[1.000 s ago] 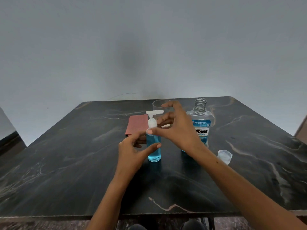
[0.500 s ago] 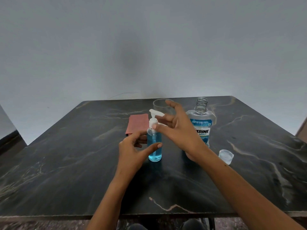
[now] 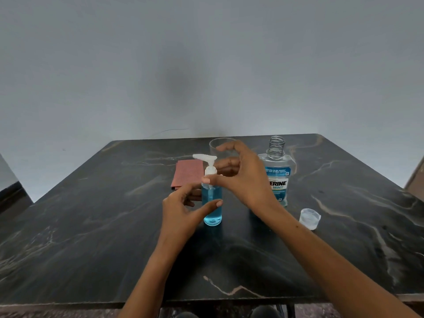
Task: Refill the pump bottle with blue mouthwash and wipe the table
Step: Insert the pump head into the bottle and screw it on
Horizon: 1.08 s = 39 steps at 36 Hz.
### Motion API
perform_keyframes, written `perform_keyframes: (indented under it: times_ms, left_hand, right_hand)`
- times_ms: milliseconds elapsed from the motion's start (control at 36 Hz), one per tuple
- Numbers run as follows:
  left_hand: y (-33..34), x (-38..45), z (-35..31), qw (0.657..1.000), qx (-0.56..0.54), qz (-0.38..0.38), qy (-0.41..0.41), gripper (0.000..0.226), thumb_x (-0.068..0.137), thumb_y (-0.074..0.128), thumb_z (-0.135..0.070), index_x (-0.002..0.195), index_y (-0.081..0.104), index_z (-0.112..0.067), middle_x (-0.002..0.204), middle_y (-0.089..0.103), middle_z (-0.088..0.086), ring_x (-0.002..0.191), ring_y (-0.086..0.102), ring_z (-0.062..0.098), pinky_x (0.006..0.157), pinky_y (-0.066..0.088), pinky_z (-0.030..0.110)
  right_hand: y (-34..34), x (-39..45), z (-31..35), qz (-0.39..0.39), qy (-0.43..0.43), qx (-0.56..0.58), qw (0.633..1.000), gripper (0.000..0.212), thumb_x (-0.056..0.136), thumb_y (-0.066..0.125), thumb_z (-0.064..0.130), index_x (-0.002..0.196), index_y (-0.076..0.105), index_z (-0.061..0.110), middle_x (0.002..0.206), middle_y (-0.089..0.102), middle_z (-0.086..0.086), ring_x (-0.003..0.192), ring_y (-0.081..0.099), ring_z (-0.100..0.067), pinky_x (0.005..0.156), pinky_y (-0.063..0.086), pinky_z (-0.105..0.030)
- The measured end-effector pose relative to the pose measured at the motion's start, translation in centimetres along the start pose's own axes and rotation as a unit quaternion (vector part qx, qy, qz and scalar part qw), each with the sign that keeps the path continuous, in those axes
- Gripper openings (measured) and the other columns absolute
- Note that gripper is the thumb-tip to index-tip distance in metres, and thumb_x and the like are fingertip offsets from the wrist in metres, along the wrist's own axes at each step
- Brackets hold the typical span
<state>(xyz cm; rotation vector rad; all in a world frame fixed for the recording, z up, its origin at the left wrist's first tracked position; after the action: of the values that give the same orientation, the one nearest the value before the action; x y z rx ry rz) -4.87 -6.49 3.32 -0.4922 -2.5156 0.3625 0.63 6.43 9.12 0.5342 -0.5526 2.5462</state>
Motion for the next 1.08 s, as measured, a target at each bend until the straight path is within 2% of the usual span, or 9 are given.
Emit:
perform_keyframes:
  times_ms: [111,194,278,444,556,639,778,917,1083]
  left_hand:
    - [0.0,0.0,0.0,1.0,0.001,0.002,0.003,0.051,0.063,0.077,-0.041,0.109,0.066,-0.023,0.097,0.07,-0.007,0.088,0.064,0.003,0.077,0.054,0.026]
    - [0.2,0.0,0.0,1.0,-0.006,0.012,0.005,0.056,0.061,0.071,-0.051,0.11,0.065,-0.023,0.099,0.07,-0.01,0.09,0.064,0.002,0.079,0.054,0.025]
    - [0.3,0.0,0.0,1.0,-0.01,0.019,0.007,0.055,0.06,0.071,-0.053,0.108,0.065,-0.026,0.098,0.07,-0.012,0.091,0.063,0.0,0.08,0.052,0.024]
    - [0.2,0.1,-0.1,1.0,-0.004,0.014,0.014,0.046,0.059,0.07,-0.054,0.101,0.062,-0.038,0.095,0.068,-0.015,0.088,0.061,-0.004,0.075,0.05,0.017]
    - [0.1,0.0,-0.4,1.0,-0.006,0.01,0.022,0.038,0.06,0.071,-0.053,0.095,0.057,-0.049,0.091,0.067,-0.022,0.089,0.061,-0.007,0.073,0.048,0.01]
    - [0.1,0.0,-0.5,1.0,-0.011,0.012,0.025,0.039,0.06,0.073,-0.05,0.097,0.059,-0.047,0.092,0.069,-0.018,0.089,0.061,-0.005,0.073,0.047,0.008]
    - [0.3,0.1,-0.2,1.0,-0.006,0.011,0.021,0.039,0.065,0.077,-0.04,0.101,0.064,-0.035,0.093,0.069,-0.014,0.087,0.061,-0.004,0.072,0.046,0.007]
    - [0.2,0.1,0.0,1.0,0.005,0.005,0.019,0.038,0.066,0.08,-0.034,0.101,0.064,-0.034,0.093,0.069,-0.015,0.086,0.062,-0.003,0.072,0.049,0.013]
    - [0.2,0.0,-0.4,1.0,0.014,0.006,0.015,0.042,0.065,0.08,-0.038,0.104,0.065,-0.029,0.094,0.069,-0.014,0.086,0.062,-0.002,0.073,0.05,0.012]
  right_hand:
    - [0.9,-0.1,-0.1,0.009,0.008,-0.049,0.999,0.075,0.061,0.086,0.028,0.122,0.043,0.022,0.087,0.062,0.01,0.079,0.064,-0.002,0.067,0.052,-0.008]
    - [1.6,-0.2,-1.1,0.087,0.064,0.023,0.994,0.087,0.072,0.08,0.017,0.14,0.027,0.026,0.108,0.064,0.011,0.098,0.064,-0.002,0.083,0.053,-0.015]
    - [1.3,-0.2,-1.2,0.097,0.069,0.033,0.992,0.083,0.077,0.074,0.007,0.144,0.026,0.025,0.116,0.069,-0.004,0.104,0.066,-0.01,0.093,0.052,-0.031]
    - [0.1,0.2,-1.0,-0.014,0.021,-0.007,1.0,0.074,0.055,0.09,0.021,0.113,0.045,0.027,0.075,0.068,0.009,0.074,0.066,0.005,0.064,0.05,-0.005]
    - [0.7,0.1,-1.5,0.042,0.063,0.024,0.997,0.081,0.06,0.087,0.019,0.12,0.037,0.038,0.09,0.066,0.013,0.083,0.066,0.006,0.069,0.051,-0.007]
    - [1.0,-0.1,-1.8,0.077,0.089,0.09,0.989,0.079,0.073,0.078,0.005,0.135,0.036,0.031,0.113,0.068,-0.004,0.1,0.067,-0.008,0.086,0.054,-0.023]
    - [0.2,0.2,-1.5,0.02,0.079,0.073,0.994,0.075,0.063,0.084,0.004,0.126,0.048,0.022,0.1,0.072,-0.007,0.09,0.071,-0.012,0.084,0.057,-0.028]
    - [-0.1,0.1,-1.4,-0.025,0.054,0.037,0.998,0.07,0.054,0.09,0.01,0.109,0.049,0.022,0.07,0.069,0.011,0.071,0.07,0.001,0.063,0.053,-0.01]
    - [-0.1,-0.8,-0.8,-0.046,0.024,0.043,0.998,0.063,0.063,0.085,0.01,0.114,0.05,0.018,0.085,0.072,0.005,0.077,0.07,0.0,0.066,0.053,-0.011]
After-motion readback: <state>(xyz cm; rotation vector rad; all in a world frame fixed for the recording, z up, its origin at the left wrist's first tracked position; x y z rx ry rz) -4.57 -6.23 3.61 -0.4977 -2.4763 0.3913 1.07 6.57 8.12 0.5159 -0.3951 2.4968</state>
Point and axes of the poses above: each hand's wrist, its own x-axis towards the middle knuckle, its own y-axis out of the palm, z = x × y, the point moved 8 cm from there along x, towards the middle knuckle
